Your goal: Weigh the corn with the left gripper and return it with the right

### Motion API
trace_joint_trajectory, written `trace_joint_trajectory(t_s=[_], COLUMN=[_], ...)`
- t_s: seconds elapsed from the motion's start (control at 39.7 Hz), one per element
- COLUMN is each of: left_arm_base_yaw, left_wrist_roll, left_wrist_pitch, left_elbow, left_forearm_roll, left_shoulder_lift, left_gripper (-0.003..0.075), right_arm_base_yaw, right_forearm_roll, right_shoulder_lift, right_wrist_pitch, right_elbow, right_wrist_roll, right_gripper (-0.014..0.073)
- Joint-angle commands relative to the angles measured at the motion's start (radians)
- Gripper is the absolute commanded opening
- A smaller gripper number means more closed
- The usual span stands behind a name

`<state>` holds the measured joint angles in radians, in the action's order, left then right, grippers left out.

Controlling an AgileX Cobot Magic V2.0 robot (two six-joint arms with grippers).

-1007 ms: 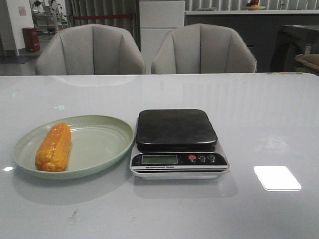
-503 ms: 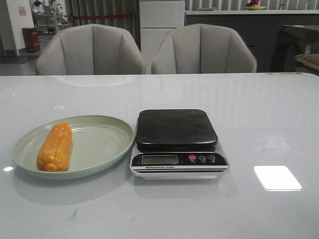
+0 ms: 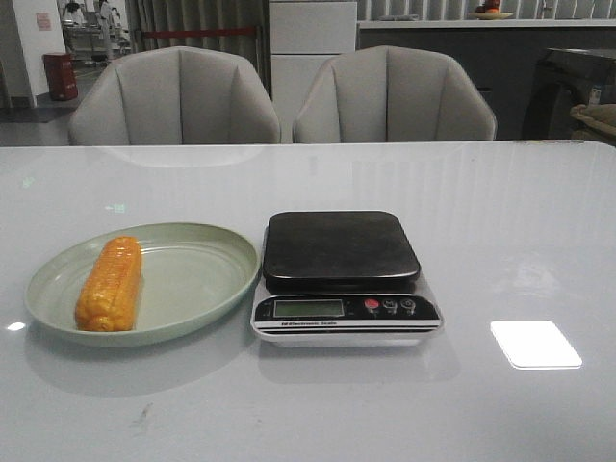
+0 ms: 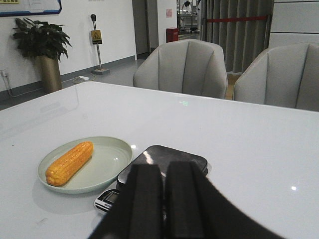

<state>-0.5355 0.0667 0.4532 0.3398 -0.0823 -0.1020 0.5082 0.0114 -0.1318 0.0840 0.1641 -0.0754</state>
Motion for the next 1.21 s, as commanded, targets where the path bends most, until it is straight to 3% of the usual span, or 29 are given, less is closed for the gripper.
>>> trace_joint_trajectory(t_s=[0.0,0.5,0.6,0.86,1.18], left_arm_base_yaw=[-0.001,0.020,0.098,0.390,0.477], left_wrist_roll=[0.000,0.000,0.000,-0.009,-0.009], left_wrist_pitch=[-0.071,-0.069,-0.081,-0.340,-0.464], left_elbow=[0.023,-0.023,-0.065,-0.209,-0.359], left_forearm_roll=[-0.006,-0.008,-0.006,-0.005,-0.005], left_shoulder_lift=[-0.013,-0.013,-0.013,0.022,0.130], left_gripper=[0.0124,0.0124,0.0124,0.0124,0.0124], right_arm_base_yaw=[0.000,0.000,0.000,0.000,0.000], right_forearm_roll=[-0.011,-0.011,-0.011,-0.011,-0.011], right_shoulder_lift=[-0.010,-0.010,-0.010,-0.010,-0.010], right_wrist_pitch=[-0.084,-0.084,-0.084,-0.084,-0.084], right_elbow=[0.025,0.025,0.025,0.025,0.025], right_wrist_roll=[0.008,0.008,0.008,0.008,0.008], right_gripper=[0.0185,0.0185,0.0185,0.0185,0.0185])
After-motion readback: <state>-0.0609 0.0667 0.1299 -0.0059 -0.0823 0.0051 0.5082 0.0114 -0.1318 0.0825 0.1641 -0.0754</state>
